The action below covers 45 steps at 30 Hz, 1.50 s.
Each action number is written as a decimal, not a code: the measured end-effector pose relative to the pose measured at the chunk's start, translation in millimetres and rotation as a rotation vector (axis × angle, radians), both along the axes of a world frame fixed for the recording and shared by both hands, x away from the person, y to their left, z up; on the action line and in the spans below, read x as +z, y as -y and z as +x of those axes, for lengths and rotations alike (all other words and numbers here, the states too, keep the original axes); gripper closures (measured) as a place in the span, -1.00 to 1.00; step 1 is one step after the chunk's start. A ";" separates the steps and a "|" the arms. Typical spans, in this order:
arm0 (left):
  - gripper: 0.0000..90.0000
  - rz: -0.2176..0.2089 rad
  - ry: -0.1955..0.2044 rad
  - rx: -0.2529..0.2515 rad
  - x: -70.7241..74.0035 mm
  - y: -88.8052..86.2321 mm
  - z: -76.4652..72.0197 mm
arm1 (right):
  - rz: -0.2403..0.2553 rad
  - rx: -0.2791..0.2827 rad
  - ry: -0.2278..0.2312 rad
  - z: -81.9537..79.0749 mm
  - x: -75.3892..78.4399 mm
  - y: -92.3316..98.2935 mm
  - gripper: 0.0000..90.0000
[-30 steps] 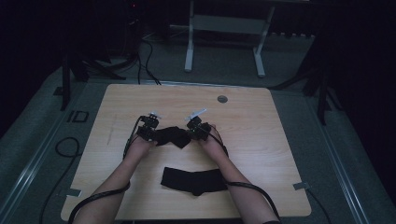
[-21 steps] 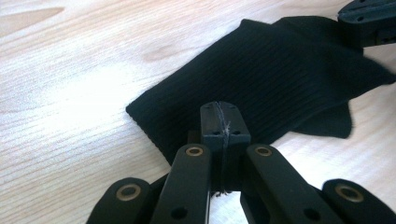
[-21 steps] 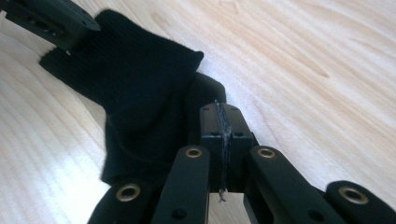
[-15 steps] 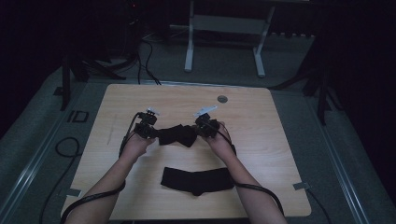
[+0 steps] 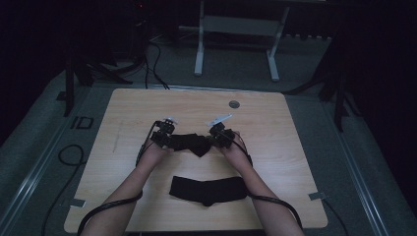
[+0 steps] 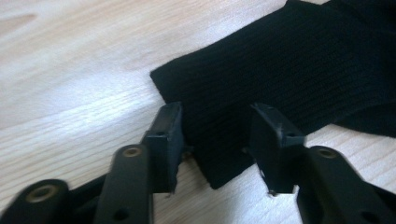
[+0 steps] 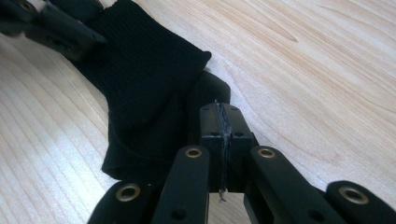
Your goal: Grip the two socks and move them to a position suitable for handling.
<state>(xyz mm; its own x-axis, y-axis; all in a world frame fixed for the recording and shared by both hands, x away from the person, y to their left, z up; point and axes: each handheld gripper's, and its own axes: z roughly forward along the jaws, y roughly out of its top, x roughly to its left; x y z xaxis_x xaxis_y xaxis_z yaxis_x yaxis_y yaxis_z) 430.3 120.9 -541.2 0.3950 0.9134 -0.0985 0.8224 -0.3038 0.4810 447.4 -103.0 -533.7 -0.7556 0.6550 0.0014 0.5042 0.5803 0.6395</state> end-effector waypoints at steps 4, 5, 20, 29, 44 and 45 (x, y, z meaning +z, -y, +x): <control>0.15 -0.057 -0.008 0.012 -2.7 -0.7 2.3 | 0.002 -0.001 -0.001 0.4 1.2 0.6 0.99; 0.15 -0.068 -0.013 0.009 -2.6 -0.6 2.8 | 0.000 -0.002 0.000 0.3 1.2 0.7 0.99; 0.90 -0.115 -0.019 -0.041 9.8 6.9 -3.3 | 0.008 -0.012 0.004 0.5 3.4 6.2 0.98; 0.91 -0.156 -0.016 -0.077 40.2 -18.3 -12.3 | 0.041 -0.029 0.044 -2.7 29.9 29.1 0.98; 0.90 -0.204 -0.018 -0.126 41.3 -37.2 -31.4 | 0.128 -0.118 0.082 -32.4 45.7 107.6 0.98; 0.90 -0.203 -0.020 -0.139 41.0 -35.6 -33.0 | 0.135 -0.124 0.080 -34.7 45.6 111.9 0.98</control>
<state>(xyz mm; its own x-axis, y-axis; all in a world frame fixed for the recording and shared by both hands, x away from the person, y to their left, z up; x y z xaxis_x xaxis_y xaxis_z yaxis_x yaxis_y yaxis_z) 397.3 156.5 -500.2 0.5118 0.8109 -0.2837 0.7894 -0.3136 0.5278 412.7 -214.9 -488.2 -0.6707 0.7407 0.0393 0.5111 0.4231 0.7482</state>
